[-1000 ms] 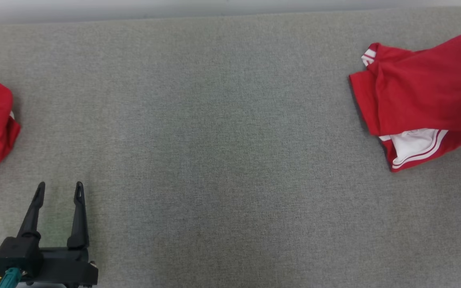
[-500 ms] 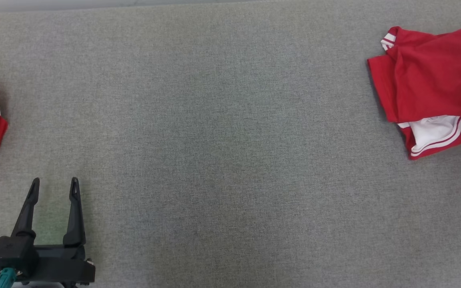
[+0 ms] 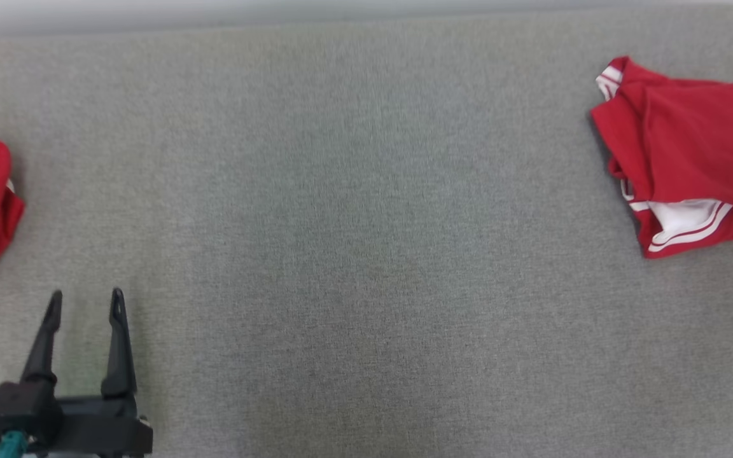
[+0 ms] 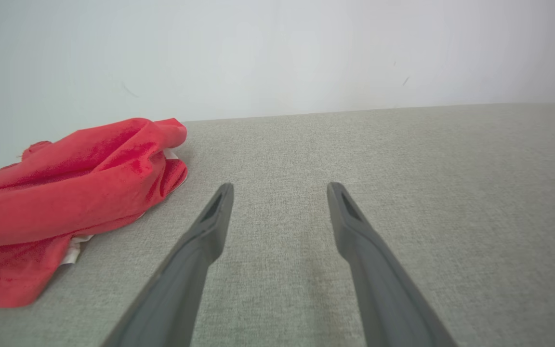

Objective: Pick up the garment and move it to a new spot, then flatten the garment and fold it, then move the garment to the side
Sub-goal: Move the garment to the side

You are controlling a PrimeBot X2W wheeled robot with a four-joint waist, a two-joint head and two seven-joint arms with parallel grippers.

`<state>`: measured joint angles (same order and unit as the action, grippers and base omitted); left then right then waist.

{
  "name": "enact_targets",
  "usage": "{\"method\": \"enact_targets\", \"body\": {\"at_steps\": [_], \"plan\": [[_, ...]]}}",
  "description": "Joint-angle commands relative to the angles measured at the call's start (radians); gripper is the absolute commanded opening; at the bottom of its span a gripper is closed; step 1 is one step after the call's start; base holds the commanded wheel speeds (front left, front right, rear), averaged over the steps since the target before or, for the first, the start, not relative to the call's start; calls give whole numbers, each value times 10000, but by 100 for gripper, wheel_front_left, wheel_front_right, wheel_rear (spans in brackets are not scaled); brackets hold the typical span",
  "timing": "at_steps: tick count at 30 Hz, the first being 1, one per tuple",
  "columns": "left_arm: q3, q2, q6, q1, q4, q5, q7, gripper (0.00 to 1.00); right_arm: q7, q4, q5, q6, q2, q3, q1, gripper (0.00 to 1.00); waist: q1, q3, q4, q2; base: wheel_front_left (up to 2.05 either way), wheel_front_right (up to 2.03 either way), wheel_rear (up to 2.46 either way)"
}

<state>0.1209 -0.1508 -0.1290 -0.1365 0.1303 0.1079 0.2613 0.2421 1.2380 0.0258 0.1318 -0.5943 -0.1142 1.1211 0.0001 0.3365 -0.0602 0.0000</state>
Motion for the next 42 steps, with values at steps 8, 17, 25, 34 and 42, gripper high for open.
{"method": "enact_targets", "body": {"at_steps": [8,17,25,34,42], "plan": [[18,273,11,655,344,-112,30,100,230,-2358,-167,-19,1269,812,-1649,100,-1,-1414,62,0,0,0,0],[-69,467,28,1177,578,-190,30,100,238,-6692,-670,-20,3261,1741,-5620,100,-1,-2530,384,0,0,0,0],[-237,647,134,1555,441,-336,30,100,240,-8580,-567,-20,4560,2018,-7992,100,-1,-2867,663,0,0,0,0],[-300,724,230,1813,433,-366,30,100,241,-10474,-807,-20,5378,1926,-10457,100,-1,-3291,961,0,0,0,0],[-318,714,194,1746,572,-221,30,100,239,-11059,-1105,-20,5442,1334,-11663,100,-1,-3421,1052,0,0,0,0]]}}
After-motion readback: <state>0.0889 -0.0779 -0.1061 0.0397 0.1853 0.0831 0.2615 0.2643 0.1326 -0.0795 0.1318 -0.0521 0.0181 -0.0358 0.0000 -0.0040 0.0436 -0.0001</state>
